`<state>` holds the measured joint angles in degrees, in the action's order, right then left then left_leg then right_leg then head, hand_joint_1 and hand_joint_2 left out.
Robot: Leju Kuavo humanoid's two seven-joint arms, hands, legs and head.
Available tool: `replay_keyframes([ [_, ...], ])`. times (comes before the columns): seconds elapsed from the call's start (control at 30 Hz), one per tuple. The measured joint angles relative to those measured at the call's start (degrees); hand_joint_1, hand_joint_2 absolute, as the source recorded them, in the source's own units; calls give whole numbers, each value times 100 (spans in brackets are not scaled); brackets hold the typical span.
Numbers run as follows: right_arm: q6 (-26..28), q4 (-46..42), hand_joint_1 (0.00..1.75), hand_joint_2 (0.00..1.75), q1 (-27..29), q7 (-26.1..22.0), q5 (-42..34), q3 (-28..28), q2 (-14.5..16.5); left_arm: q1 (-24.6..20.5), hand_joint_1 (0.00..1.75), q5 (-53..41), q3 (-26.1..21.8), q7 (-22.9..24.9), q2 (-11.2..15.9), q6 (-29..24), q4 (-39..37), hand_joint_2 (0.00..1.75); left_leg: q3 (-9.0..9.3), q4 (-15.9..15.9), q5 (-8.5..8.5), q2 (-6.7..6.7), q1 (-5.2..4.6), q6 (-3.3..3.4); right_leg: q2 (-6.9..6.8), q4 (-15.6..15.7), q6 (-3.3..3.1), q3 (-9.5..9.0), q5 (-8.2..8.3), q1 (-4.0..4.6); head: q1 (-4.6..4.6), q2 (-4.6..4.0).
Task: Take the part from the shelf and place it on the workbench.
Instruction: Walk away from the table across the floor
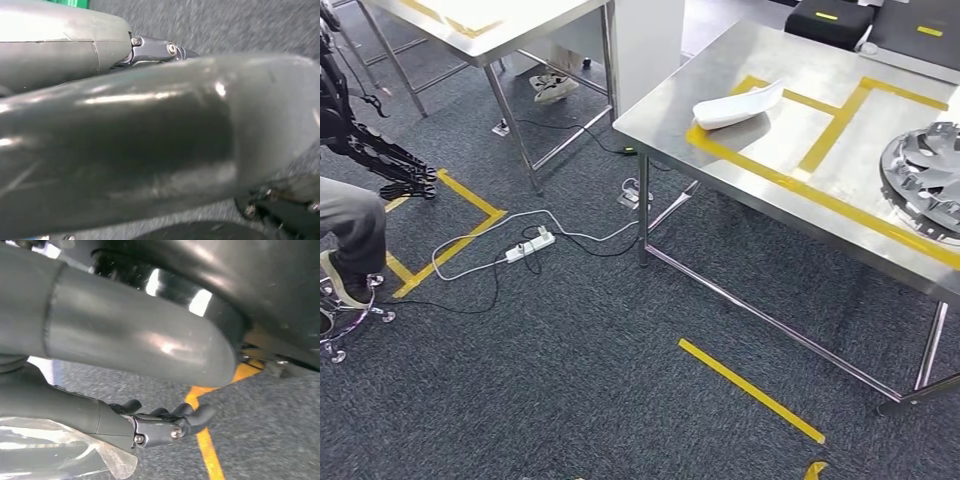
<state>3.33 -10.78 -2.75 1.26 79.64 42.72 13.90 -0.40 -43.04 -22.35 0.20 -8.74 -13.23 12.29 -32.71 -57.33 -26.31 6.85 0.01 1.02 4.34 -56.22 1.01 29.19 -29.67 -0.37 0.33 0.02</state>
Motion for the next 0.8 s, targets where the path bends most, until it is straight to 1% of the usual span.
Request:
replay_keyframes([
  [0.03, -33, 0, 0, 0, -3, 38, 21, -25, -1, 9, 0, 39, -5, 19, -2, 21, -6, 0, -18, -23, -12, -18, 2, -31, -72, 21, -29, -13, 14, -2, -2, 0],
  [0.07, -69, 0, 0, 0, -7, 67, 26, -41, -1, 14, 0, 84, -13, 41, -4, 28, -10, 0, -59, -112, -75, -110, -4, -59, -149, 44, -62, -28, 26, -9, -15, 0],
  [0.1, -112, 0, 0, 0, -10, 95, 19, -51, -1, 10, 0, 118, -21, 75, -4, 26, -13, 0, -157, -333, -212, -254, -11, -84, -240, 70, -92, -44, 35, -17, -28, 0],
  [0.13, -157, 0, 0, 0, -12, 120, 9, -56, -1, 2, 0, 125, -29, 114, -5, 22, -13, 0, -293, -645, -390, -427, -11, -102, -329, 78, -111, -54, 33, -13, -41, 0],
  [0.17, -195, 0, 0, 0, -11, 145, 0, -56, -2, -7, 0, 97, -32, 153, -6, 20, -14, 0, -475, -1043, -586, -540, -3, -123, -422, 79, -126, -56, 25, -7, -54, 0],
  [0.2, -225, 0, 0, 0, -9, 165, 4, -59, -4, -10, 0, 43, -28, 178, -6, 18, -16, 0, -637, -1402, -732, -592, 11, -142, -519, 77, -132, -57, 16, -1, -54, 0],
  [0.23, -246, 0, 0, 0, -11, 175, 24, -68, -6, -2, 0, -32, -19, 188, -5, 9, -18, 0, -718, -1596, -776, -613, 24, -155, -605, 77, -134, -59, 7, 3, -55, 0],
  [0.27, -259, 0, 0, 0, -15, 173, 56, -82, -8, 13, 0, -126, -2, 183, -4, -11, -20, 0, -705, -1599, -720, -631, 36, -163, -688, 75, -132, -66, -2, 4, -55, 0],
  [0.3, -269, 0, 0, 0, -20, 162, 93, -106, -8, 29, 0, -222, 25, 160, -1, -41, -22, 0, -568, -1357, -559, -663, 42, -162, -760, 75, -122, -80, -13, 4, -56, 0],
  [0.33, -274, 0, 0, 0, -25, 144, 128, -135, -8, 40, 0, -313, 61, 127, 4, -77, -22, 0, -353, -960, -355, -743, 44, -153, -829, 75, -107, -102, -28, 5, -57, 0],
  [0.37, -274, 0, 0, 0, -27, 125, 156, -161, -8, 41, 0, -388, 101, 94, 12, -110, -22, 0, -138, -557, -214, -867, 24, -141, -892, 70, -83, -109, -49, 18, -58, 0],
  [0.4, -274, 0, 0, 0, -27, 109, 174, -182, -9, 33, 0, -437, 142, 66, 18, -136, -22, 0, 21, -245, -128, -969, 7, -114, -950, 65, -53, -110, -74, 34, -54, 0],
  [0.43, -274, 0, 0, 0, -30, 93, 191, -200, -9, 28, 0, -461, 176, 39, 22, -161, -23, 0, 105, -71, -110, -1038, -12, -84, -1006, 61, -24, -109, -95, 49, -48, 0],
  [0.47, -276, 0, 0, 0, -36, 75, 211, -218, -10, 32, 0, -458, 198, 12, 25, -190, -24, 0, 113, -26, -140, -1044, -35, -53, -1058, 60, 5, -121, -111, 60, -43, 0],
  [0.5, -281, 0, 0, 0, -47, 50, 233, -242, -10, 45, 0, -430, 210, -21, 25, -227, -27, 0, 103, -18, -136, -990, -35, -12, -1108, 63, 32, -149, -121, 59, -40, 0],
  [0.53, -286, 0, 0, 0, -62, 15, 265, -276, -10, 66, 0, -394, 215, -62, 26, -274, -30, 0, 100, -7, -127, -939, -33, 21, -1089, 50, 63, -164, -147, 48, -38, 0],
  [0.57, -291, 0, 0, 0, -74, -31, 299, -312, -10, 82, 0, -359, 214, -107, 26, -327, -33, 0, 99, 3, -116, -891, -25, 56, -993, -19, 92, -148, -212, 35, -30, 0],
  [0.6, -292, 1, 0, 0, -81, -79, 332, -351, -9, 86, 0, -340, 211, -157, 24, -376, -35, 0, 101, 15, -102, -838, -14, 90, -847, -212, 116, -55, -339, 24, -21, 0],
  [0.63, -290, 1, 0, 0, -80, -128, 370, -390, -9, 83, 0, -338, 210, -206, 18, -418, -35, 0, 97, 20, -93, -782, -7, 118, -675, -541, 132, 109, -517, 14, -9, 0],
  [0.67, -287, 2, 0, 0, -73, -167, 408, -429, -9, 78, 0, -339, 209, -243, 7, -453, -36, 0, 91, 20, -91, -718, -10, 137, -553, -968, 137, 322, -708, 11, 1, 0],
  [0.7, -285, 2, 0, 0, -68, -193, 447, -468, -9, 77, 0, -332, 208, -267, -7, -479, -37, 0, 87, 19, -91, -648, -16, 150, -489, -1392, 138, 547, -858, 11, 2, 0],
  [0.73, -283, 2, 0, 0, -62, -207, 486, -506, -10, 83, 0, -315, 202, -276, -22, -502, -38, 0, 89, 18, -91, -576, -23, 155, -462, -1678, 135, 717, -911, 12, 2, 0],
  [0.77, -281, 2, 0, 0, -55, -212, 516, -545, -10, 93, 0, -293, 192, -278, -37, -524, -39, 0, 96, 17, -92, -499, -28, 157, -446, -1736, 126, 790, -836, 13, 4, 0],
  [0.8, -280, 2, 0, 0, -50, -215, 539, -579, -10, 104, 0, -271, 182, -278, -49, -541, -40, 0, 106, 16, -93, -420, -31, 157, -424, -1554, 112, 750, -651, 13, 2, 0],
])
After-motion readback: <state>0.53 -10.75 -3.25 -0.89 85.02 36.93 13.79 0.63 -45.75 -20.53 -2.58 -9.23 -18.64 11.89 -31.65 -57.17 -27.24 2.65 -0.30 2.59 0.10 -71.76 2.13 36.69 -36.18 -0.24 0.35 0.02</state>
